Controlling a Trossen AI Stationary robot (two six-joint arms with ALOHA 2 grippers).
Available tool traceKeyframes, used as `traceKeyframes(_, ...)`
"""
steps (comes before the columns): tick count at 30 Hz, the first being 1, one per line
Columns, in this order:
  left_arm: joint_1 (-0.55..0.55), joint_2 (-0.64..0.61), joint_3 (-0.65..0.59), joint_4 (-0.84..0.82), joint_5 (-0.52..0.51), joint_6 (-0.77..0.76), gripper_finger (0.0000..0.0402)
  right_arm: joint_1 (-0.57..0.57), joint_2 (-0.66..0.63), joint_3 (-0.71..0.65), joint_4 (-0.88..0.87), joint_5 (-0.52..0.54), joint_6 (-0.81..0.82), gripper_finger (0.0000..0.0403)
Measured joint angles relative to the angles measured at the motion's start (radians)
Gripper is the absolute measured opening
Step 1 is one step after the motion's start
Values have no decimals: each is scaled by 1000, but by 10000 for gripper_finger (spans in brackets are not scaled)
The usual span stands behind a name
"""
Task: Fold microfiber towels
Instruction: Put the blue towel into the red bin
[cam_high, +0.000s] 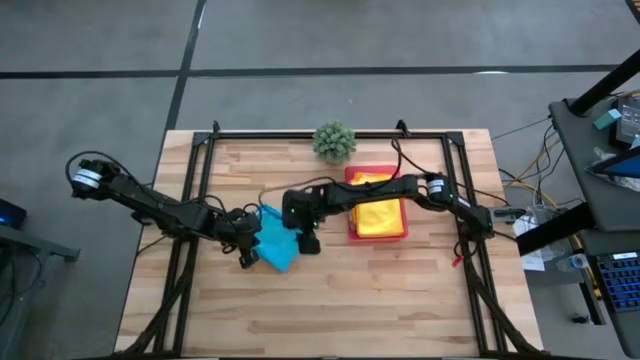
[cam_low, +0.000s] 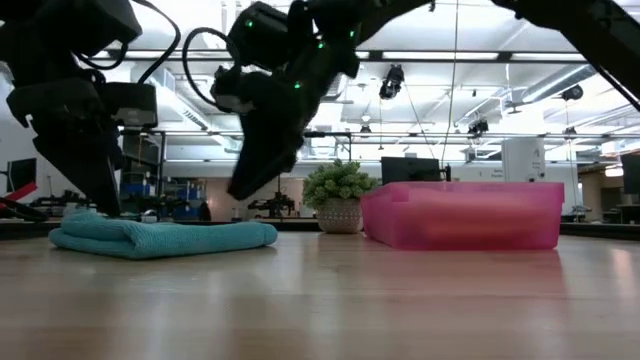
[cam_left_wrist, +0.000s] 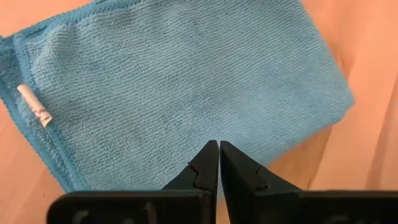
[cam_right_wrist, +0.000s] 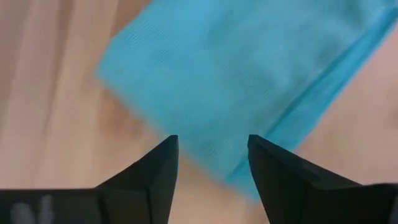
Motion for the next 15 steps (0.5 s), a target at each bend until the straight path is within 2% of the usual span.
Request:
traceKeyframes(3, 0, 26, -1, 11, -6, -5, 1, 43, -7, 0, -93, 0, 14, 182)
traceKeyframes(10, -3, 168, -2, 150, -6, 0, 1, 138, -17, 0, -326, 34, 61, 182)
traceKeyframes(15, -7, 263, 13, 193, -9, -19, 1, 199, -21, -3, -393, 56, 101, 182)
